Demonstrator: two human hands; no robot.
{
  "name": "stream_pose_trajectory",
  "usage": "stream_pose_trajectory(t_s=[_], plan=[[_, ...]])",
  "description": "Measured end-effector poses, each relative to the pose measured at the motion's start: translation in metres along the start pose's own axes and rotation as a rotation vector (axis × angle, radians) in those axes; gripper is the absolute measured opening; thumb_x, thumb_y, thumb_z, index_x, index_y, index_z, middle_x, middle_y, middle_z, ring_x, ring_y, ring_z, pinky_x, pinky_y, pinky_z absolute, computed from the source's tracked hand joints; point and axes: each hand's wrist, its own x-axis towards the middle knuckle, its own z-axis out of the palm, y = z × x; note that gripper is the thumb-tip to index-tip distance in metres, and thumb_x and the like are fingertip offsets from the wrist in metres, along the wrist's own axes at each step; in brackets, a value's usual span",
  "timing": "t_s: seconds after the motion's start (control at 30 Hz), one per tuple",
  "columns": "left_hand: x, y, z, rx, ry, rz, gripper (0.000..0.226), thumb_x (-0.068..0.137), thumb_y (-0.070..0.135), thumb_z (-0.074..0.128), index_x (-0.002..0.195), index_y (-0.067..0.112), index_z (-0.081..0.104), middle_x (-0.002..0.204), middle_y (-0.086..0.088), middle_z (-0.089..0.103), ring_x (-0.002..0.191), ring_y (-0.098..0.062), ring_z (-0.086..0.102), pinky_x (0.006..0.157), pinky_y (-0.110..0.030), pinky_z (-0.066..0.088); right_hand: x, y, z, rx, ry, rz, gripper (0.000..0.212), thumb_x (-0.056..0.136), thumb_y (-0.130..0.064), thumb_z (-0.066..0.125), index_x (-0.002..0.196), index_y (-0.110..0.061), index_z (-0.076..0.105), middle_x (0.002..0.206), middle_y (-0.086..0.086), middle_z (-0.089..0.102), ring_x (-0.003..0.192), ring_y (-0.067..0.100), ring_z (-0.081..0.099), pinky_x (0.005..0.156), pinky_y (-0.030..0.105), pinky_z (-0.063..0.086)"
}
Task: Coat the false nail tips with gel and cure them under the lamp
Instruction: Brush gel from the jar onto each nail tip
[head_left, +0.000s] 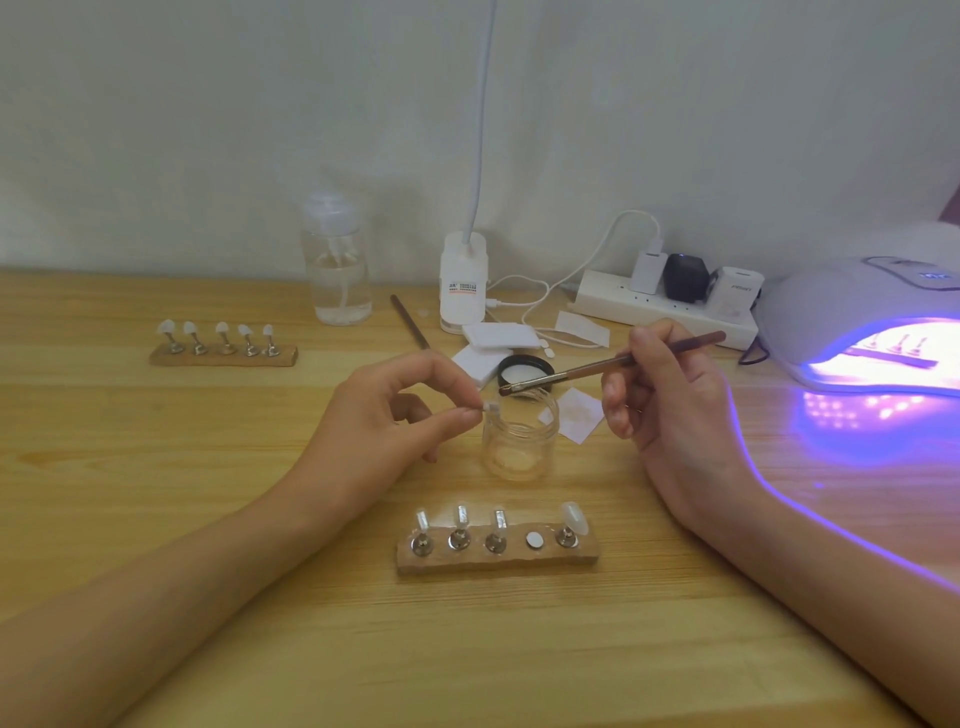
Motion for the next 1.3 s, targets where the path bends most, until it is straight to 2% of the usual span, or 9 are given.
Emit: stream_pose_trajectory(t_s=[0.13,0.27,0.47,0.6,0.77,0.93,1.13,1.3], plan=[[0.0007,0.0002,-0.0005,-0.004,-0.005,0.009,0.018,0.08,0.016,0.078,0.075,0.031,0.07,0.09,0.014,0.069,0.054,-0.01,0.054,0.059,-0.023,0.049,-0.0011,0.0003,0.0027,-0.022,-0.05,0.005,0.025,0.089,-0.036,0.063,0.077,-0.017,0.054,0.058,0.005,0.06,0.044,0.015,0.052,0.043,0.02,0.043],[0.0011,-0.0007,0.0002,-0.005,-0.002,0.005,0.017,0.079,0.015,0.079,0.075,0.029,0.071,0.09,0.013,0.069,0.054,-0.009,0.053,0.057,-0.021,0.049,-0.001,0.0001,0.0006,-0.018,0.005,0.003,0.022,0.09,-0.032,0.059,0.078,-0.014,0.051,0.057,0.004,0.06,0.043,0.014,0.051,0.042,0.02,0.042],[0.0007,0.0002,-0.0001,-0.007,-0.003,0.003,0.021,0.079,0.014,0.079,0.074,0.031,0.07,0.086,0.016,0.069,0.053,-0.008,0.051,0.055,-0.015,0.046,-0.0017,0.0001,0.0025,-0.026,-0.063,0.001,0.024,0.089,-0.036,0.062,0.078,-0.017,0.054,0.058,0.005,0.06,0.044,0.015,0.053,0.043,0.02,0.043],[0.0002,0.0011,0.0005,-0.009,-0.003,0.005,0.021,0.079,0.013,0.079,0.072,0.031,0.07,0.084,0.017,0.068,0.053,-0.007,0.049,0.054,-0.014,0.044,-0.001,0.0001,0.0005,-0.022,-0.016,-0.01,0.022,0.094,-0.03,0.058,0.078,-0.016,0.051,0.057,0.003,0.06,0.044,0.014,0.051,0.042,0.02,0.042],[-0.0003,0.0014,0.0003,-0.008,0.004,0.003,0.022,0.079,0.012,0.079,0.072,0.031,0.07,0.083,0.019,0.067,0.053,-0.008,0.048,0.054,-0.011,0.042,-0.0017,0.0003,0.0037,-0.011,-0.084,-0.004,0.022,0.095,-0.03,0.058,0.076,-0.019,0.055,0.059,0.006,0.06,0.044,0.016,0.053,0.043,0.021,0.044],[0.0,0.0021,0.0002,-0.001,0.0,0.003,0.02,0.079,0.013,0.079,0.072,0.03,0.07,0.083,0.018,0.068,0.053,-0.008,0.049,0.054,-0.012,0.043,-0.0013,-0.0004,0.0023,-0.03,-0.002,-0.006,0.021,0.094,-0.028,0.056,0.078,-0.015,0.052,0.056,0.004,0.06,0.044,0.014,0.052,0.043,0.02,0.042],[-0.0012,0.002,0.0,-0.005,0.002,0.002,0.02,0.079,0.013,0.079,0.073,0.029,0.07,0.085,0.016,0.068,0.053,-0.009,0.048,0.054,-0.013,0.043,-0.0021,-0.0004,0.0048,-0.018,-0.076,-0.013,0.023,0.096,-0.029,0.056,0.077,-0.018,0.055,0.058,0.005,0.06,0.045,0.015,0.053,0.043,0.02,0.044],[-0.0009,0.0013,0.0012,-0.019,-0.006,-0.019,0.013,0.079,0.012,0.079,0.074,0.02,0.07,0.074,0.02,0.066,0.051,-0.008,0.047,0.051,-0.012,0.041,-0.0012,0.0004,0.0015,-0.014,-0.006,-0.023,0.024,0.101,-0.023,0.051,0.079,-0.015,0.05,0.056,0.003,0.06,0.043,0.013,0.052,0.043,0.019,0.042]])
